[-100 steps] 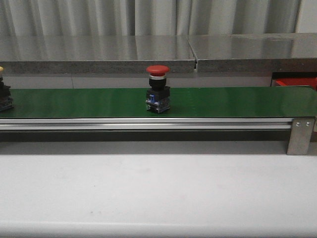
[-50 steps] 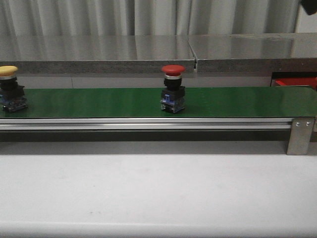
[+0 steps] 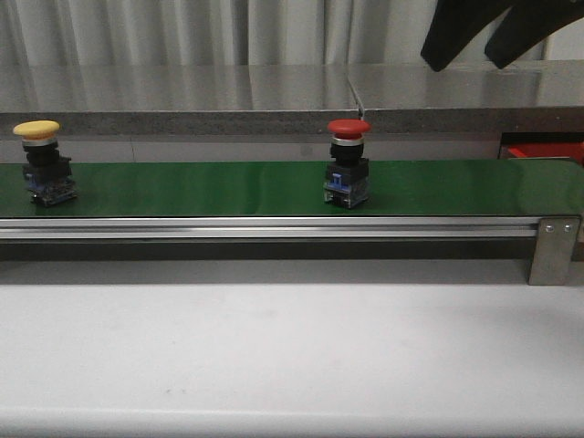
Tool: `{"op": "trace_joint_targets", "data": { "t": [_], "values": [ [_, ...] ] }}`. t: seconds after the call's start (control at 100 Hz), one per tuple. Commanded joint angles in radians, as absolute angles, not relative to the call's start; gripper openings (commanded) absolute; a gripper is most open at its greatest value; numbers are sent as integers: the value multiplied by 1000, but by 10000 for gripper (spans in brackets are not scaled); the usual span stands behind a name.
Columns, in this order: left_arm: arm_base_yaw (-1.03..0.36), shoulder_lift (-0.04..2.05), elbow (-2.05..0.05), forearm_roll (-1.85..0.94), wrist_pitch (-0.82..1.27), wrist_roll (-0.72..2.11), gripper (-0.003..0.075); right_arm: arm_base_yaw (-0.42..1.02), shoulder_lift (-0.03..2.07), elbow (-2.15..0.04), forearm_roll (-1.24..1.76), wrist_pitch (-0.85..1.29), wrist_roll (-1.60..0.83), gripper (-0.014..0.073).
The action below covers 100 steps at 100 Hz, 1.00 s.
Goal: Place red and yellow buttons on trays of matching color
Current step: 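Lower the right gripper toward the red button carried along the belt, then grasp the red button with the right gripper and lift it off the belt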
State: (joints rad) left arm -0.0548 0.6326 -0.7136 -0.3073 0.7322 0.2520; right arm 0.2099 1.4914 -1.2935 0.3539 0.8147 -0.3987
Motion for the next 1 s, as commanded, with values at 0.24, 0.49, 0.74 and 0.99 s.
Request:
{"op": "trace_joint_targets", "data": {
  "t": [0.24,0.49,0.74,0.99],
  "values": [
    [-63,630,-740,-324,673,251,-20,211,1640,-1477,367,892,-482,574],
    [-63,630,-740,-324,673,251,-20,212,1713,-1510,422,919,-563,574],
    [-63,630,-740,-324,673,251,-20,212,1754,-1511,451,860,-594,573],
    [-63,630,-740,-324,673,251,-20,212,1775,-1512,457,818,-612,412]
  ]
}}
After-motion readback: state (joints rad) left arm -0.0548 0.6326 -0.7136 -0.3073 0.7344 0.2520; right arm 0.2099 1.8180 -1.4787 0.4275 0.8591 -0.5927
